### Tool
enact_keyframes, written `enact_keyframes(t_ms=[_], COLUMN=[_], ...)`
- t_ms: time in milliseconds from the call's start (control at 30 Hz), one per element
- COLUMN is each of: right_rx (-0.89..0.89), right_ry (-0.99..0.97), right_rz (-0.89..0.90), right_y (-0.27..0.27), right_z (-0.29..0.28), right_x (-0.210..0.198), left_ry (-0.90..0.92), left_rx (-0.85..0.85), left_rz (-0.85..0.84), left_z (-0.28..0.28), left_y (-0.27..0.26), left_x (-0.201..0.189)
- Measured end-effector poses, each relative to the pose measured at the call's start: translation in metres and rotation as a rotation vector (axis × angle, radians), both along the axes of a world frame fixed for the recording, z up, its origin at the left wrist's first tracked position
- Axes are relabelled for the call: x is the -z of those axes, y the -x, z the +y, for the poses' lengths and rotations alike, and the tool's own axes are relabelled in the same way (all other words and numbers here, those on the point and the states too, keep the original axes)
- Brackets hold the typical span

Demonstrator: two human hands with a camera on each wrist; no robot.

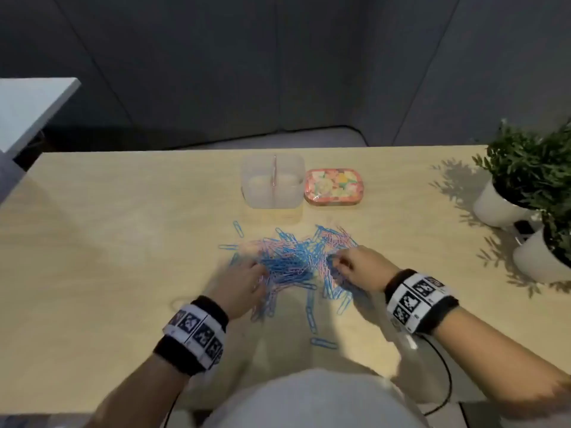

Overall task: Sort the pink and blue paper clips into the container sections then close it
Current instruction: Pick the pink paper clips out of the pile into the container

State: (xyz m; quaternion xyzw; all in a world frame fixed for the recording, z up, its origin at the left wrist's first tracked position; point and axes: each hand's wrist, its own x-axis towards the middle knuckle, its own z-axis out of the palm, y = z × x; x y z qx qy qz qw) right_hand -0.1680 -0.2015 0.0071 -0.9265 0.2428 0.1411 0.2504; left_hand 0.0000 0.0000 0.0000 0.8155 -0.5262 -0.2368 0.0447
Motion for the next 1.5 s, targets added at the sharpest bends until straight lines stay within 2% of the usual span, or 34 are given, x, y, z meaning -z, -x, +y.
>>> enact_keyframes(t_ms=[100, 167, 300, 400, 533, 600, 700, 867, 1033, 1200, 1300, 1400, 1500], right_rx=[-0.075, -0.174, -0.351, -0.270, -0.087, -0.118, -0.216, -0.211, -0.195, -0.187, -0.106, 0.037, 0.108], right_ry=[0.072, 0.092, 0.216, 0.242, 0.269, 0.234, 0.226, 0.238, 0.233, 0.288, 0.170, -0.081, -0.282], right_rz=[-0.022, -0.022, -0.006, -0.037, -0.120, -0.134, -0.118, -0.043, -0.068, -0.019, -0.037, -0.139, -0.267], right_y=[-0.041, -0.061, -0.075, -0.070, -0.077, -0.094, -0.127, -0.158, -0.157, -0.158, -0.155, -0.150, -0.159], right_z=[0.012, 0.024, 0.030, 0.026, 0.016, 0.022, 0.036, 0.055, 0.059, 0.061, 0.051, 0.030, 0.007], right_x=[0.009, 0.018, 0.039, 0.043, 0.034, 0.029, 0.028, 0.039, 0.041, 0.041, 0.030, 0.006, -0.026], left_ry=[-0.052, -0.122, -0.108, -0.075, 0.105, 0.149, 0.129, 0.043, 0.036, 0.017, 0.029, 0.038, 0.041], left_rx=[0.015, 0.033, 0.071, 0.082, -0.146, -0.246, -0.294, -0.240, -0.113, -0.009, 0.029, 0.020, -0.003], left_rz=[-0.159, -0.194, -0.214, -0.113, -0.023, -0.028, -0.060, -0.094, -0.164, -0.199, -0.223, -0.218, -0.217], left_z=[-0.025, -0.027, -0.008, 0.003, -0.001, -0.010, -0.025, -0.040, -0.045, -0.045, -0.042, -0.037, -0.033], left_y=[0.001, 0.006, 0.013, 0.008, -0.030, -0.052, -0.076, -0.088, -0.086, -0.082, -0.081, -0.081, -0.080], left_x=[0.011, 0.019, 0.030, 0.031, 0.028, 0.027, 0.031, 0.037, 0.036, 0.035, 0.037, 0.039, 0.041])
